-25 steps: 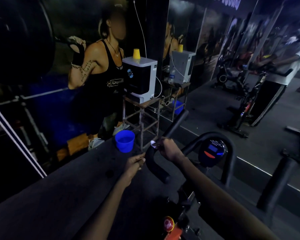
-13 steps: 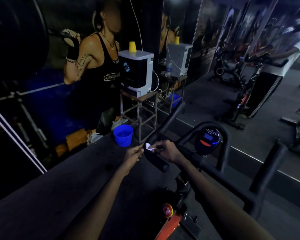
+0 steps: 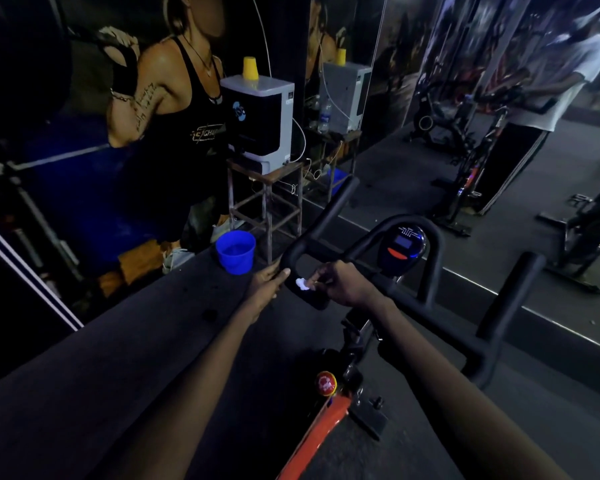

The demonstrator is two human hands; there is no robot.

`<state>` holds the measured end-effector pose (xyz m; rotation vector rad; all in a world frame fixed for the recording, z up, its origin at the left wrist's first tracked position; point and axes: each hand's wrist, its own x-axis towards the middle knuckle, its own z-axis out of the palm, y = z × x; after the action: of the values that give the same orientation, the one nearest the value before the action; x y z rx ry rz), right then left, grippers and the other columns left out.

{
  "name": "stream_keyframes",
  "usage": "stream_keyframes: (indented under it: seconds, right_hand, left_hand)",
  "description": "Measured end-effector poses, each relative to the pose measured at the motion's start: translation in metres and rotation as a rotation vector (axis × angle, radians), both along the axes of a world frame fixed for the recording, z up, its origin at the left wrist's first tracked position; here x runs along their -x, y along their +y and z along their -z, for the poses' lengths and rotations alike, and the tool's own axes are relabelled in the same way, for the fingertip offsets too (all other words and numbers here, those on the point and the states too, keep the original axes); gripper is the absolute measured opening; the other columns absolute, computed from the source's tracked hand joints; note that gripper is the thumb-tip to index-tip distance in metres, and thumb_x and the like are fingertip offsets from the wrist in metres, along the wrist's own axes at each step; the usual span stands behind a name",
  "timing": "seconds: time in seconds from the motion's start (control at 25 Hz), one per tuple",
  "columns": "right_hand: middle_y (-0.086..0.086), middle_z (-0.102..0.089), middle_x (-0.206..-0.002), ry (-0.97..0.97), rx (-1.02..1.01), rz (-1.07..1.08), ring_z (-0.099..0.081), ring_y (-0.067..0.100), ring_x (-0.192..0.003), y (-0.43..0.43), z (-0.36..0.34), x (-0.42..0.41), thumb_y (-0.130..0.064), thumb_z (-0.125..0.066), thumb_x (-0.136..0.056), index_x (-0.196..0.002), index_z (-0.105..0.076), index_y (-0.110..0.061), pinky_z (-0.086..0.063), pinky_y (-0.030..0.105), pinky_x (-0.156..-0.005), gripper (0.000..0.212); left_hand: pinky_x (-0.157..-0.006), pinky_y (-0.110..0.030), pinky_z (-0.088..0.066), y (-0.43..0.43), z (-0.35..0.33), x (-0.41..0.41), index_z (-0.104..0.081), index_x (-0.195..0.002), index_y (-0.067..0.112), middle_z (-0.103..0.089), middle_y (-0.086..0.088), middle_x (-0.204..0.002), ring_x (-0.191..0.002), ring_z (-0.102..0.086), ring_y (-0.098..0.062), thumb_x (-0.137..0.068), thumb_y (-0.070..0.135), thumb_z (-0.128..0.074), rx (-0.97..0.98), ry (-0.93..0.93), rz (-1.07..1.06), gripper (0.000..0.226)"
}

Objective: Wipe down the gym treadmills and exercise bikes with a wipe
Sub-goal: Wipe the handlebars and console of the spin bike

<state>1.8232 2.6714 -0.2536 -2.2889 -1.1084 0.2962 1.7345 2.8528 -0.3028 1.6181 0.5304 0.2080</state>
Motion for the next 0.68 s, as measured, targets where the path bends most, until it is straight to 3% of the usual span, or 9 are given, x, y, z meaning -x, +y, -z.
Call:
stream_keyframes:
  seconds: [0.12, 0.28, 0.36, 0.44, 0.48, 0.56, 0.68]
  right_hand:
    - [-0.012, -0.073, -0.083, -0.04, -0.002, 0.033, -0.066, -0.001, -0.078, -0.001, 0.0, 0.011, -0.04, -0.067, -0.088, -0.083, -0.073, -0.024, -0.048, 0.016, -0.068, 0.018]
    - [-0.011, -0.07, -0.079, -0.077, -0.029, 0.056, -0.065, -0.001, -0.074, -0.01, 0.002, 0.023, -0.039, -0.067, -0.088, -0.077, -0.068, -0.024, -0.048, 0.019, -0.064, 0.019]
    - [-0.009, -0.069, -0.075, -0.078, -0.036, 0.053, -0.063, -0.002, -0.069, -0.013, -0.001, 0.026, -0.042, -0.067, -0.089, -0.074, -0.067, -0.022, -0.045, 0.016, -0.06, 0.025]
    - [-0.011, -0.066, -0.07, -0.1, -0.046, 0.044, -0.06, -0.001, -0.065, -0.014, -0.004, 0.029, -0.04, -0.067, -0.089, -0.071, -0.066, -0.024, -0.04, 0.013, -0.057, 0.024]
    - [-0.012, -0.064, -0.068, -0.114, -0.05, 0.038, -0.059, -0.001, -0.065, -0.015, -0.006, 0.032, -0.037, -0.067, -0.089, -0.07, -0.066, -0.026, -0.038, 0.011, -0.057, 0.022]
    - [-0.01, -0.066, -0.072, -0.133, -0.05, 0.021, -0.062, 0.003, -0.07, -0.022, -0.008, 0.037, -0.034, -0.067, -0.089, -0.073, -0.069, -0.024, -0.037, 0.009, -0.058, 0.019]
    - [-0.001, -0.072, -0.077, -0.104, -0.051, 0.015, -0.066, 0.009, -0.073, -0.036, -0.01, 0.04, -0.033, -0.065, -0.09, -0.079, -0.071, -0.018, -0.048, 0.022, -0.066, 0.019]
  left_hand:
    - [-0.067, -0.025, -0.043, -0.005, -0.002, 0.001, -0.042, -0.147, 0.02, -0.061, 0.002, -0.108, -0.079, -0.053, -0.009, -0.099, 0.026, -0.058, 0.004, 0.012, -0.017, 0.051]
    - [-0.065, -0.02, -0.045, -0.011, -0.005, 0.005, -0.031, -0.152, 0.015, -0.052, -0.004, -0.142, -0.122, -0.056, -0.026, -0.098, 0.027, -0.059, 0.0, 0.043, 0.0, 0.063]
    - [-0.078, -0.025, -0.052, -0.013, -0.005, 0.006, -0.03, -0.153, 0.011, -0.045, -0.009, -0.149, -0.131, -0.049, -0.03, -0.097, 0.025, -0.059, -0.033, 0.058, 0.008, 0.064]
    - [-0.101, -0.035, -0.044, -0.014, -0.01, 0.007, -0.031, -0.151, 0.008, -0.044, -0.015, -0.149, -0.134, -0.046, -0.032, -0.097, 0.02, -0.061, -0.047, 0.075, 0.008, 0.063]
    - [-0.105, -0.035, -0.041, -0.015, -0.013, 0.01, -0.034, -0.15, 0.008, -0.045, -0.018, -0.147, -0.134, -0.047, -0.03, -0.095, 0.02, -0.063, -0.058, 0.088, 0.007, 0.064]
    - [-0.102, -0.029, -0.042, -0.016, -0.016, 0.015, -0.043, -0.146, 0.009, -0.052, -0.018, -0.141, -0.128, -0.052, -0.024, -0.091, 0.02, -0.069, -0.126, 0.118, -0.013, 0.062]
    - [-0.088, -0.019, -0.041, -0.021, -0.028, 0.03, -0.06, -0.133, 0.012, -0.065, -0.008, -0.127, -0.116, -0.061, -0.019, -0.091, 0.021, -0.069, -0.292, 0.13, -0.067, 0.044]
